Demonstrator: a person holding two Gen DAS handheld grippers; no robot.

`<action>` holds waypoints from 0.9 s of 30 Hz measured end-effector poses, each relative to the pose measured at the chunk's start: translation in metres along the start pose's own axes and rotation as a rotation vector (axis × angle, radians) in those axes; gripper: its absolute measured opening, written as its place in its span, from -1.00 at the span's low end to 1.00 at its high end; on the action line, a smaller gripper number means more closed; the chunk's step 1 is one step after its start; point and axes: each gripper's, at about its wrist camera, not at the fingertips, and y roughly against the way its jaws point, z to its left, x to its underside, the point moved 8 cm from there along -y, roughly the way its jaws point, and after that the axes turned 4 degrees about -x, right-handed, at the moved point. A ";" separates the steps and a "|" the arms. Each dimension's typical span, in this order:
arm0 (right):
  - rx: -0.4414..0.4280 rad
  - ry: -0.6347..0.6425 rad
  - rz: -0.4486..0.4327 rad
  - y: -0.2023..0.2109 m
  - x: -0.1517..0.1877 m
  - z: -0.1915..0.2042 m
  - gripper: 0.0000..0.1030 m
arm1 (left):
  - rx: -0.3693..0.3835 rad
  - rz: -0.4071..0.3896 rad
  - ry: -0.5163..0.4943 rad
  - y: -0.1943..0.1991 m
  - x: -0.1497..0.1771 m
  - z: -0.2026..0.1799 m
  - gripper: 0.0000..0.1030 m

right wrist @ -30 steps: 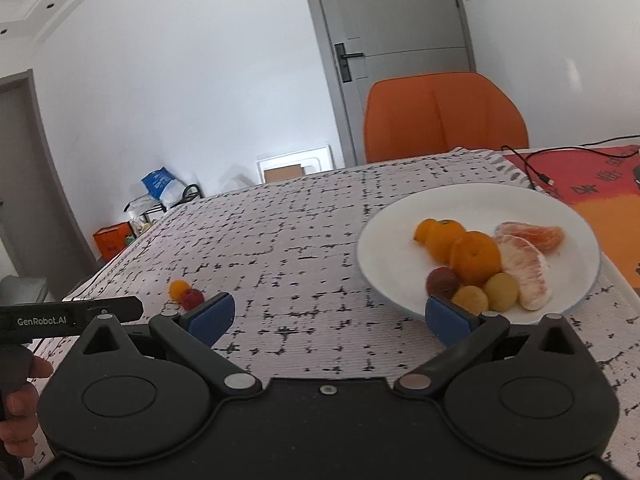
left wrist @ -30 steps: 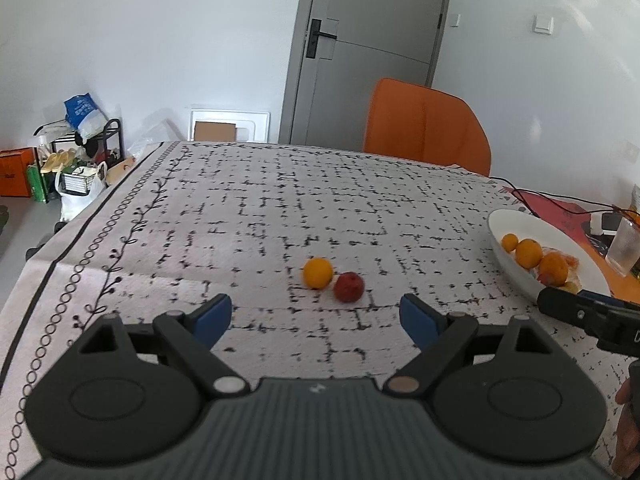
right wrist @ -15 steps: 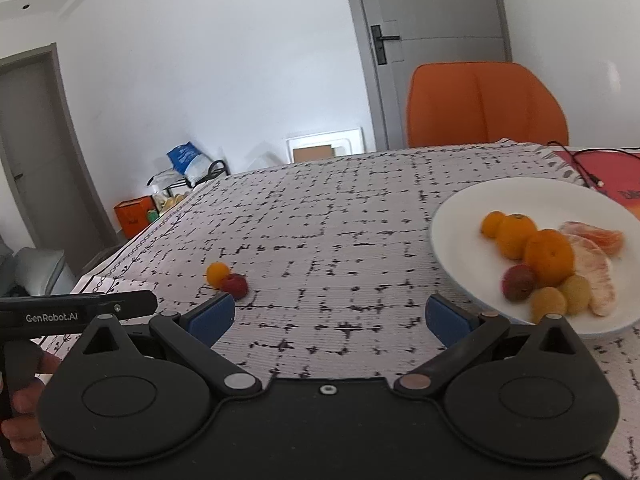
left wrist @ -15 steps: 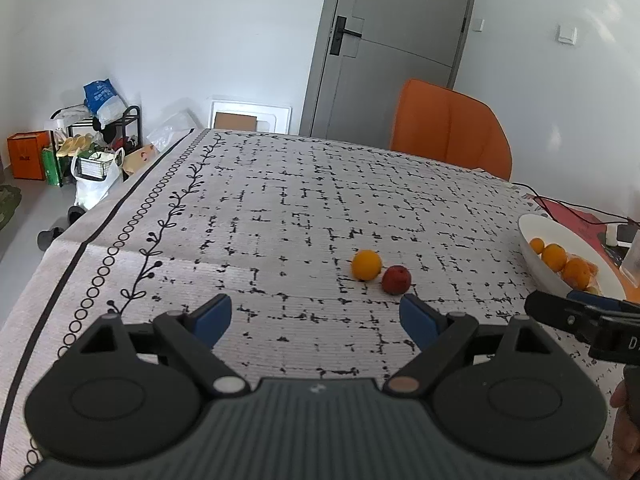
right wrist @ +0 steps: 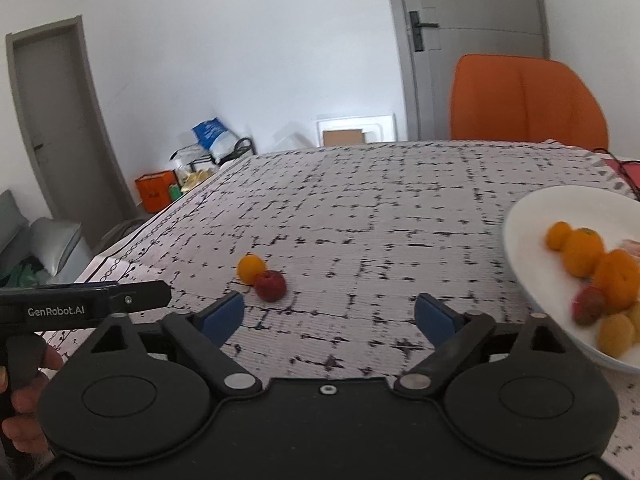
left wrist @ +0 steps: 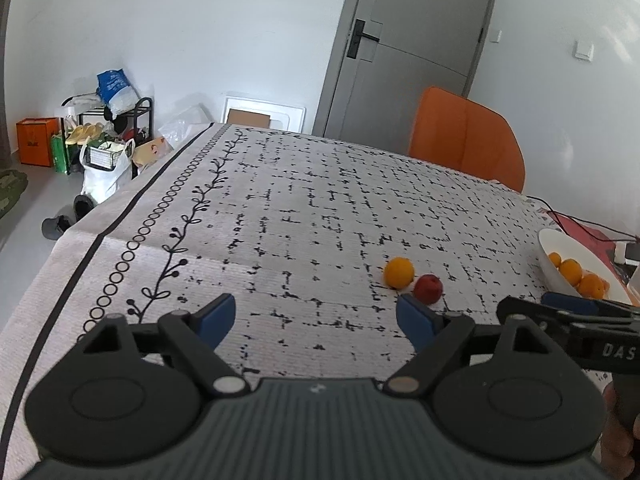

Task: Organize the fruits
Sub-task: 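Move both open tools to the small tangerine and red fruit, then grasp the small red fruit with the right tool while the left tool grasps the tangerine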

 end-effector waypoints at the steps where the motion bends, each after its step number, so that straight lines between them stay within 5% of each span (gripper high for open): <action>1: -0.006 0.002 0.003 -0.002 -0.001 0.002 0.71 | -0.002 0.000 0.002 0.000 0.000 0.002 0.68; 22: -0.060 0.055 0.069 -0.052 -0.010 0.029 0.06 | -0.051 0.009 0.021 -0.014 -0.006 0.023 0.30; 25: -0.075 0.060 0.087 -0.059 -0.007 0.031 -0.46 | -0.043 0.008 0.014 -0.016 -0.007 0.020 0.28; 27: -0.087 0.062 0.091 -0.058 -0.007 0.030 -0.56 | -0.034 0.008 0.010 -0.018 -0.008 0.017 0.24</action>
